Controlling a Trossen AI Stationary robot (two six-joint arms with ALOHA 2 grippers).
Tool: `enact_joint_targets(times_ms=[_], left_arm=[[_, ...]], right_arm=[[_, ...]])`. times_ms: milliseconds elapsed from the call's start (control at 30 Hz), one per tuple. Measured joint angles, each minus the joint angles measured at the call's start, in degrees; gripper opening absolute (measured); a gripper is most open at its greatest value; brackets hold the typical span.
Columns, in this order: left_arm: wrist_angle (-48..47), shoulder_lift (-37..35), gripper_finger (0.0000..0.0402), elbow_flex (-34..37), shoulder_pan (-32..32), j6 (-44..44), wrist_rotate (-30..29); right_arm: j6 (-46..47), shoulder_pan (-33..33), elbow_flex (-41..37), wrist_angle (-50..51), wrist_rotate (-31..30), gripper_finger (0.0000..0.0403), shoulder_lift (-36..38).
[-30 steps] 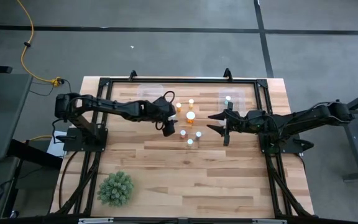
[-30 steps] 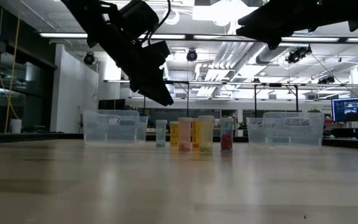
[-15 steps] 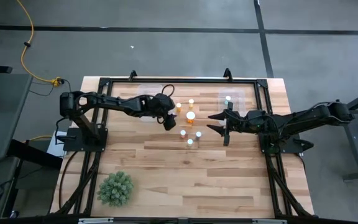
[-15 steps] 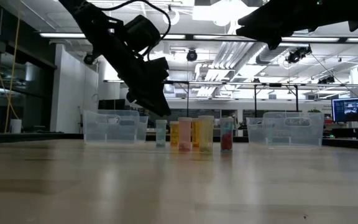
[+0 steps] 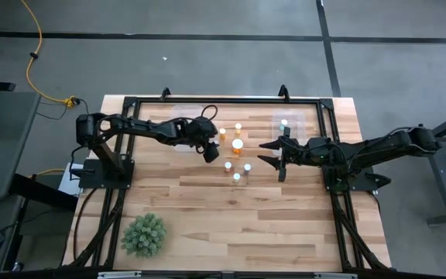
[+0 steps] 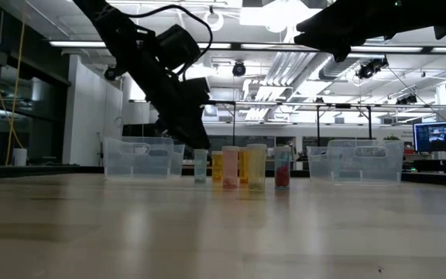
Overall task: Pick and place medicine bottles into bin by pill shape (circle, oval)
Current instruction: Put the green tablet bottle into the right transparent bin
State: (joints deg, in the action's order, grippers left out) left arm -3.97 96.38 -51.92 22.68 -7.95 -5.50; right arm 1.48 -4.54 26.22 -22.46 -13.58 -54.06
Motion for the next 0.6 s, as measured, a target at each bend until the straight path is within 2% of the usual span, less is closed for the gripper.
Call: enact_joint_targets(times_ms=[367,600], left_arm=[[-2.7,0.7,0.0207,0.0,-0.4,0.3,-0.3],[0.7,1.4,0.0207,0.0,-0.7,0.7,-0.6]], right_arm=[[0.0,0.0,0.0,0.0,0.0,0.0174,0.0],[0.0,0.0,0.0,0.0,0.0,0.0174,0.0]])
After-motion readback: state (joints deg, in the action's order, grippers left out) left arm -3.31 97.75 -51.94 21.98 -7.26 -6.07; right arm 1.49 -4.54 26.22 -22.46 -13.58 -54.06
